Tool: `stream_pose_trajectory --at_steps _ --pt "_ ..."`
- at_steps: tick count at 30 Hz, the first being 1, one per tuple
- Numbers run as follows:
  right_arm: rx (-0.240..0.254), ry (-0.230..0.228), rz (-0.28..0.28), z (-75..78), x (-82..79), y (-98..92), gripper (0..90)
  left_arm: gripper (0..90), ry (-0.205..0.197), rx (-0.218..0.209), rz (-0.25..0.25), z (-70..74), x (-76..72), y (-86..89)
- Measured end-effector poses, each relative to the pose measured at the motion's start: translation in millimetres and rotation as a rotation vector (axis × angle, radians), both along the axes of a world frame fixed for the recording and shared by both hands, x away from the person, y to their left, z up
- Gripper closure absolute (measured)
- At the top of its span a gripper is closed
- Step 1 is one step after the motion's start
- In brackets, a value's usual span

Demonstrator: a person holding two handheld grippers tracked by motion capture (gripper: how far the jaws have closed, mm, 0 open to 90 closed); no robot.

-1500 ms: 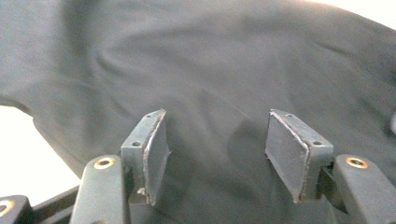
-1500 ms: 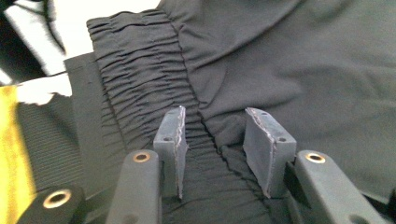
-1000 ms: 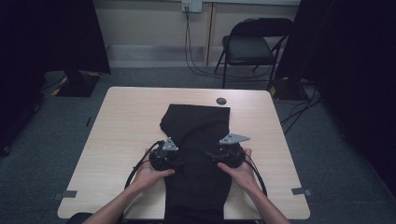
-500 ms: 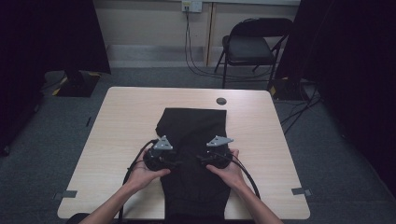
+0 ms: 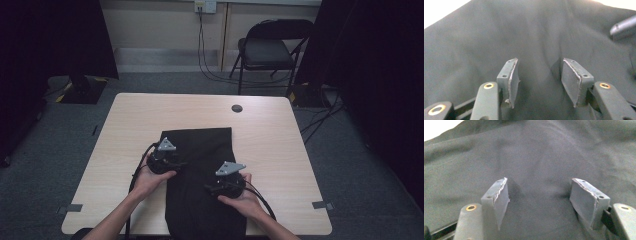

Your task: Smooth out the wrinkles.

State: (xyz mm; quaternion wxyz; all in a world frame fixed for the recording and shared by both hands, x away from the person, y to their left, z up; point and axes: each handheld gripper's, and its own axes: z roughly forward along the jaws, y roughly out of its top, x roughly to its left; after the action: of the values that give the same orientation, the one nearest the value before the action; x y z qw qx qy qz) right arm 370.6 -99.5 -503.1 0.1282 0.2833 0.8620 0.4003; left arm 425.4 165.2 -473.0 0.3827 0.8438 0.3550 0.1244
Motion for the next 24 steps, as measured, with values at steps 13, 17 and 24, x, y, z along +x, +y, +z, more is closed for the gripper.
stream_pose_trajectory --at_steps 13,17,24 --pt "-0.030 0.018 -0.033 3.6 -49.9 -13.9 31.2 42.7 -0.013 -0.013 0.086 8.4 3.8 28.6" --pt "-0.053 0.050 -0.011 8.0 -62.8 -24.1 31.3 41.4 -0.018 -0.039 0.114 9.1 6.3 32.7" --pt "0.061 -0.065 -0.130 32.1 -9.9 -47.2 28.8 40.6 0.002 -0.093 0.138 11.4 26.0 26.6"
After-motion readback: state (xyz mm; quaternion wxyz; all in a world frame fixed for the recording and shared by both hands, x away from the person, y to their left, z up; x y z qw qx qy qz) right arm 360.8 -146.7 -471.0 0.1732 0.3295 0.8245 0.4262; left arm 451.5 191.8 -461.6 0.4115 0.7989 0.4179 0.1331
